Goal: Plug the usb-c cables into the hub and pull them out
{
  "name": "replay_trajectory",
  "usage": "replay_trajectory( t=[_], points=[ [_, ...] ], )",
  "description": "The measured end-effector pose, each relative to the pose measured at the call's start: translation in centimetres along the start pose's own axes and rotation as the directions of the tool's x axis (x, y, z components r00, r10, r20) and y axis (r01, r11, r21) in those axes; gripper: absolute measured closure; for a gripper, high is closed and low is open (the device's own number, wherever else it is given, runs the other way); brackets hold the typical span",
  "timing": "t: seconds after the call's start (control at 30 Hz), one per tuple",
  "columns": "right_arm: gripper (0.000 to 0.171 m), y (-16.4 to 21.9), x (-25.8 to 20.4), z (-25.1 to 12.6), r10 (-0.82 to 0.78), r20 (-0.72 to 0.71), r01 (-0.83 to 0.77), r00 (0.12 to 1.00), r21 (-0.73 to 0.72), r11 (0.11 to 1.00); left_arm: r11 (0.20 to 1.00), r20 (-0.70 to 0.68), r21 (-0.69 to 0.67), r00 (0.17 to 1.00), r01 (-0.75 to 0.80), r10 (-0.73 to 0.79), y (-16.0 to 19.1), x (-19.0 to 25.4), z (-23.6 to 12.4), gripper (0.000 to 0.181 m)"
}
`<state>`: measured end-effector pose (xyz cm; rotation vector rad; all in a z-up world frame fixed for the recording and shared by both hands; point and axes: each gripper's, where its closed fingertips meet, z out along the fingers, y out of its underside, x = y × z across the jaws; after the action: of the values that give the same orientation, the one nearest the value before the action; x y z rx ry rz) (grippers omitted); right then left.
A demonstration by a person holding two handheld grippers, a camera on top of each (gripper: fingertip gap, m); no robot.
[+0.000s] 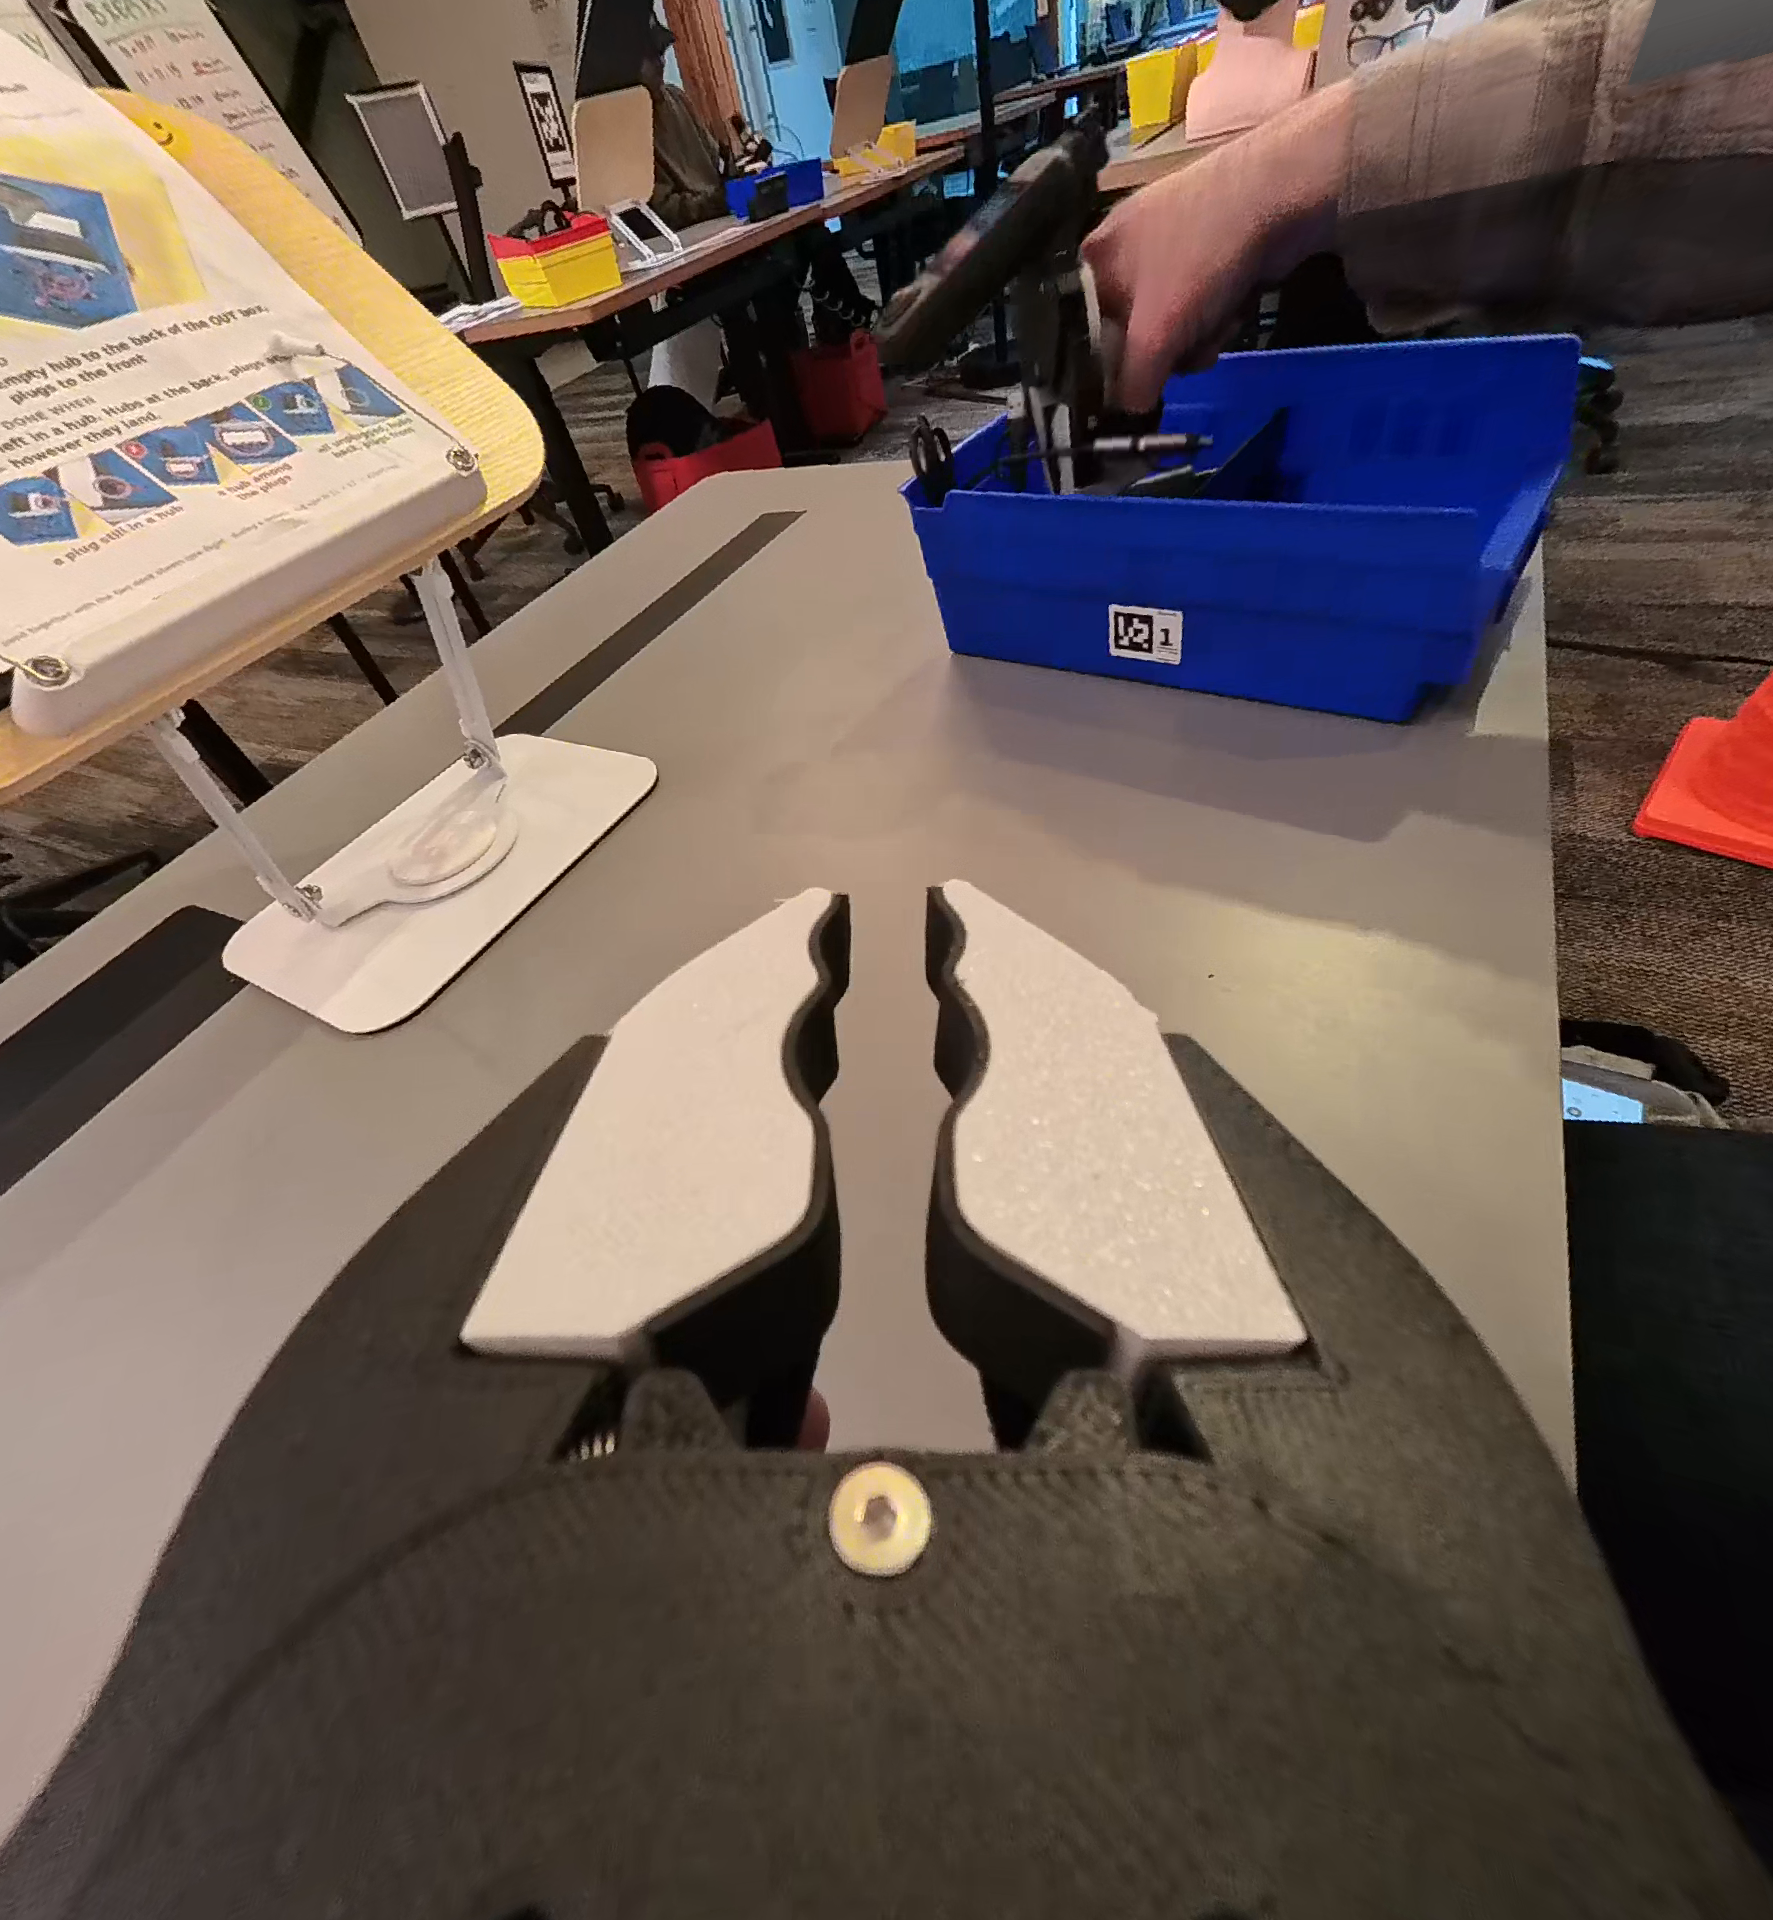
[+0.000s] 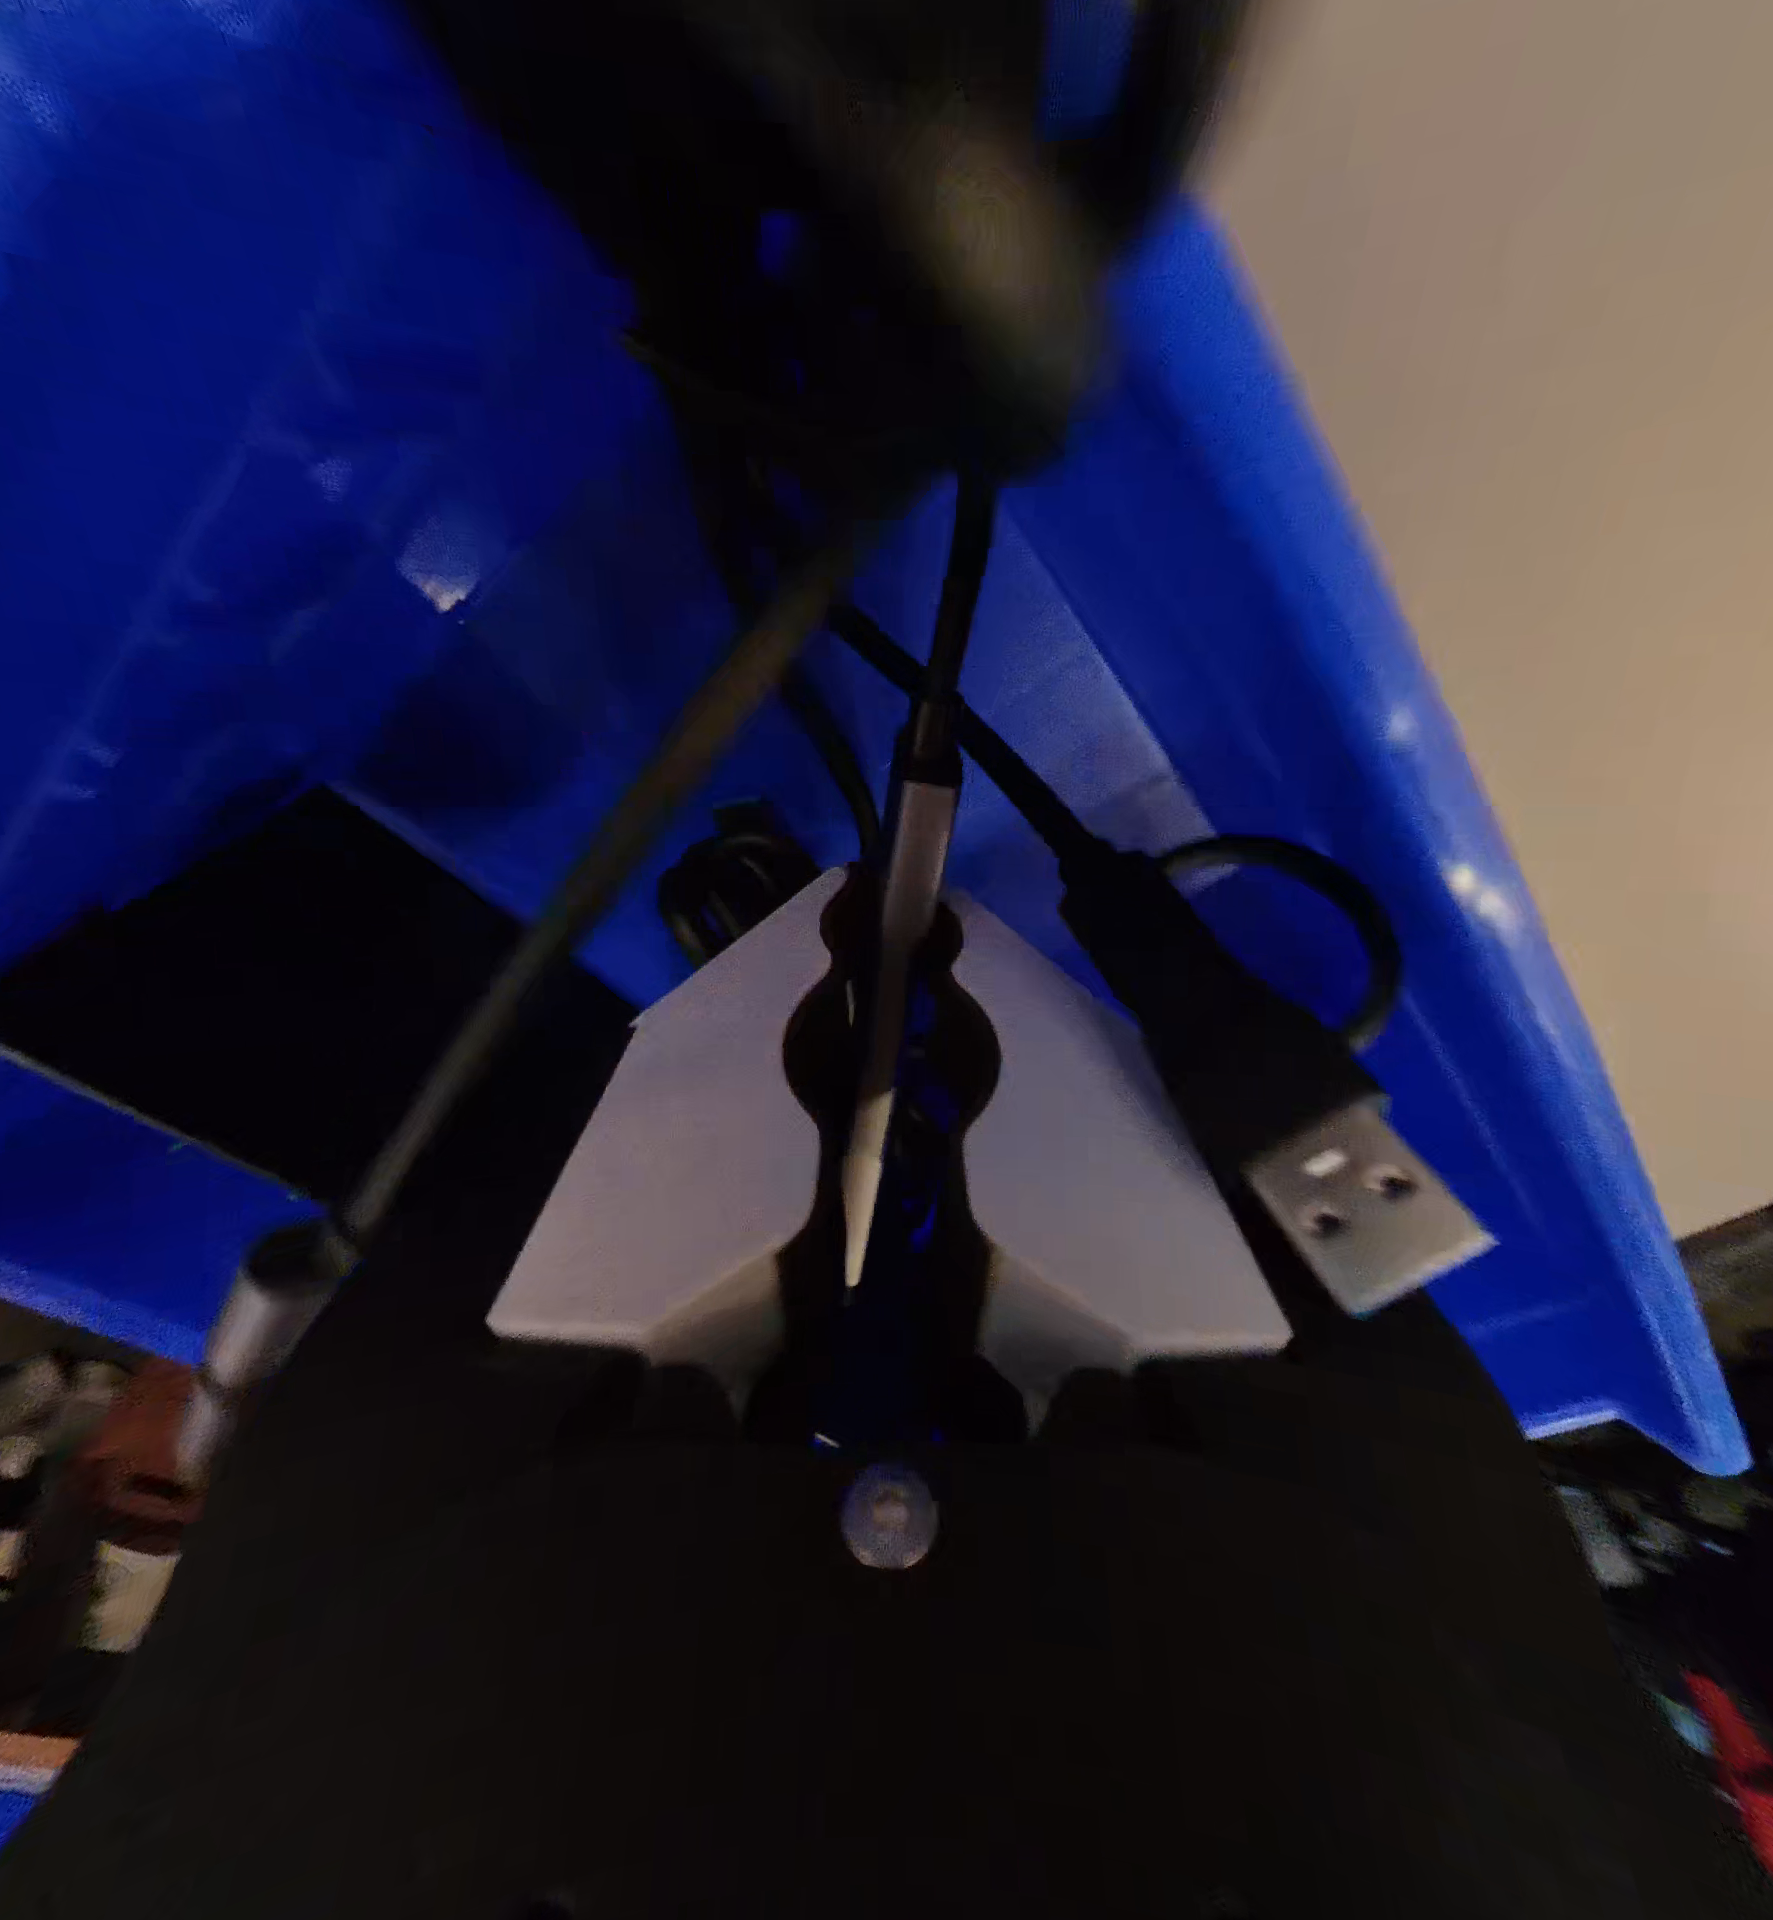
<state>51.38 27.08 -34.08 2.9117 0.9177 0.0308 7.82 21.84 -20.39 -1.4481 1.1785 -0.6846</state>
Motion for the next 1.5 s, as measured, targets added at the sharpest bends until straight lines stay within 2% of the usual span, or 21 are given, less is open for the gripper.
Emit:
replay_trajectory(
  t=[0.03, 0.13, 0.27, 0.47, 0.67, 0.8, 0.87, 1.07, 1.13, 1.2, 1.27, 1.4, 1.5],
  points=[
    [0.166, -0.1, -0.2, 0.3, -0.02, -0.022, 0.02, 1.0, -0.017, 1.0, 1.0, -0.002, -0.003, 1.0, -0.003, 0.003, 0.0, 0.1, 0.1, 0.168],
    [0.17, -0.7, -0.6, 1.3, -0.04, -0.071, 0.038, 0.997, -0.036, 0.999, 1.0, -0.005, -0.004, 1.0, -0.02, 0.02, -0.2, 0.4, 0.0, 0.168],
    [0.165, -1.7, -2.4, 1.0, -0.022, 0.039, 0.02, 0.999, 0.055, 0.998, 0.999, 0.004, -0.002, 0.999, -0.05, 0.05, -0.8, 0.5, -0.5, 0.168],
    [0.131, -1.2, -2.6, -2.3, -0.096, -0.023, 0.098, 0.995, 0.098, 0.99, 0.998, 0.013, 0.0, 0.998, -0.06, 0.06, -1.2, 0.3, -0.8, 0.168],
    [0.112, -0.8, -3.6, -4.8, -0.064, 0.108, 0.044, 0.992, 0.173, 0.984, 0.997, 0.002, -0.017, 0.997, -0.073, 0.073, -1.0, 0.7, -0.4, 0.166],
    [0.126, -0.3, -3.7, -6.9, -0.066, 0.153, 0.027, 0.986, 0.241, 0.97, 0.994, -0.001, -0.033, 0.995, -0.1, 0.1, -0.8, 1.0, -0.4, 0.166],
    [0.124, -0.2, -3.9, -7.8, -0.08, 0.158, 0.035, 0.984, 0.267, 0.963, 0.994, -0.005, -0.035, 0.995, -0.101, 0.101, -0.7, 1.0, -0.3, 0.166],
    [0.144, -1.0, -5.8, -7.3, -0.258, 0.005, 0.247, 0.966, 0.272, 0.93, 0.994, -0.018, -0.041, 0.995, -0.101, 0.1, -0.4, 1.4, 0.0, 0.166],
    [0.154, -1.5, -6.2, -7.2, -0.279, -0.025, 0.274, 0.96, 0.297, 0.915, 0.993, -0.019, -0.041, 0.994, -0.108, 0.107, -0.5, 1.5, -0.1, 0.166],
    [0.152, -1.8, -6.9, -7.1, -0.304, -0.029, 0.296, 0.952, 0.325, 0.898, 0.993, -0.018, -0.04, 0.994, -0.111, 0.111, -0.6, 1.5, -0.1, 0.166],
    [0.143, -1.4, -7.2, -6.6, -0.31, -0.03, 0.304, 0.95, 0.295, 0.906, 0.993, -0.018, -0.037, 0.994, -0.109, 0.109, -0.7, 1.5, -0.1, 0.166],
    [0.156, -1.9, -6.8, -6.2, -0.329, -0.132, 0.354, 0.935, 0.268, 0.896, 0.993, -0.023, -0.042, 0.994, -0.112, 0.111, -0.5, 1.6, 0.0, 0.166],
    [0.16, -2.5, -6.4, -7.2, -0.268, -0.128, 0.296, 0.955, 0.35, 0.889, 0.992, -0.026, -0.045, 0.993, -0.114, 0.113, -0.4, 1.8, 0.1, 0.166]
  ],
)
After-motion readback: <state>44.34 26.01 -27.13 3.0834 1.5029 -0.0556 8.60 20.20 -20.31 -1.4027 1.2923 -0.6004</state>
